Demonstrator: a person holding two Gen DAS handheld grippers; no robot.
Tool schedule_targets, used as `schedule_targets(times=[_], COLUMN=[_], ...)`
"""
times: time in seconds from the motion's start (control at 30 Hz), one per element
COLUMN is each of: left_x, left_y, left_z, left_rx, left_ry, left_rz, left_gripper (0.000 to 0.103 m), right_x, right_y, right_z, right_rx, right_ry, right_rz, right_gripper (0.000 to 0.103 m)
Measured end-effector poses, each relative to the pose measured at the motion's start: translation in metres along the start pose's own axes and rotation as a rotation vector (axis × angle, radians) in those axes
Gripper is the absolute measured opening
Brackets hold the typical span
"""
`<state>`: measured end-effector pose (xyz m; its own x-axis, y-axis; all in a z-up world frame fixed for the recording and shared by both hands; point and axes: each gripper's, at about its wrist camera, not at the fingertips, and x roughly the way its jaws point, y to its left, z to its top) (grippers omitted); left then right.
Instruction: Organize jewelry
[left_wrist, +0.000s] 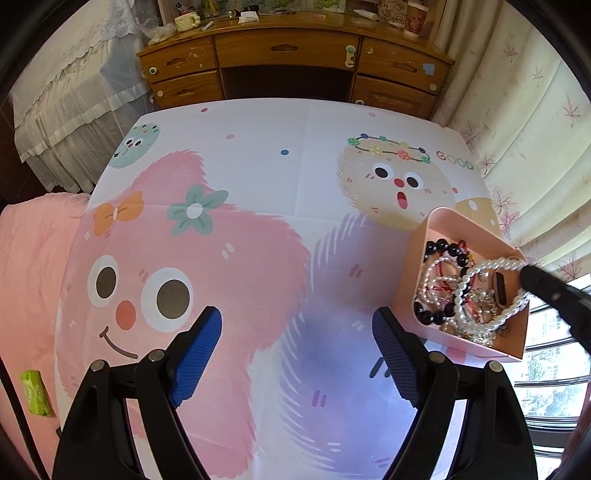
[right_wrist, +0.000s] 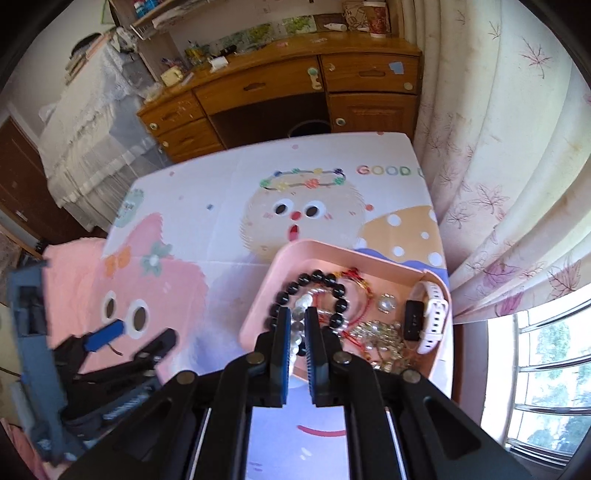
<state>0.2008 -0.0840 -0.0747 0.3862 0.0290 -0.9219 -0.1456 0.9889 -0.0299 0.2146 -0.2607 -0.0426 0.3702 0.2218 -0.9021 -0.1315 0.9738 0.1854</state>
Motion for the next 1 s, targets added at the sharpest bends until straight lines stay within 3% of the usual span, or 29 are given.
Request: schedule_targets(times=[0.07, 0.2, 0.3, 0.57, 0.7, 0.83, 1.0], left_x=[-0.006, -0.014, -0.018, -0.026, -0.041, -0.064, -0.104], left_y=[-0.002, -0.002, 0.002, 0.038, 0.061, 0.082, 0.092], left_z=[-0.001, -0.006, -0.011, -0.04, -0.064, -0.085, -0.1], left_rx=[-0.007, -0.014, -0.023, -0.066, -0.021, 0.008, 0.059], left_ry=[-0.006, -0.021, -0.025, -0.014, 0.034, 0.071, 0.031], left_rz=[-0.014, -0.001, 0.013, 0.1, 0.104, 0.058, 0.065], left_gripper=[0.082, 0.083, 0.084, 0.084, 0.084, 0.084, 0.084], right_x=[0.007, 0.015, 0.019, 0.005, -0.017, -0.036, -0.056], right_y=[-0.005, -0.013, -0.014, 0.003, 0.031, 0.058, 0.087], right_z=[-0.005, -0.015, -0.026, -0.065, -0.1, -0.136, -0.163], right_rx=[0.004, 0.02, 0.018, 0.01, -0.024, -0.009, 0.051], right_ry=[0.031, 0.061, 0.076, -0.006, -0.033, 0.033, 0.104], right_rz=[-0.051, -0.09, -0.104, -0.133, -0.156, -0.105, -0.058], right_gripper=[0.009, 0.029, 0.038, 0.041, 0.053, 0.053, 0.053])
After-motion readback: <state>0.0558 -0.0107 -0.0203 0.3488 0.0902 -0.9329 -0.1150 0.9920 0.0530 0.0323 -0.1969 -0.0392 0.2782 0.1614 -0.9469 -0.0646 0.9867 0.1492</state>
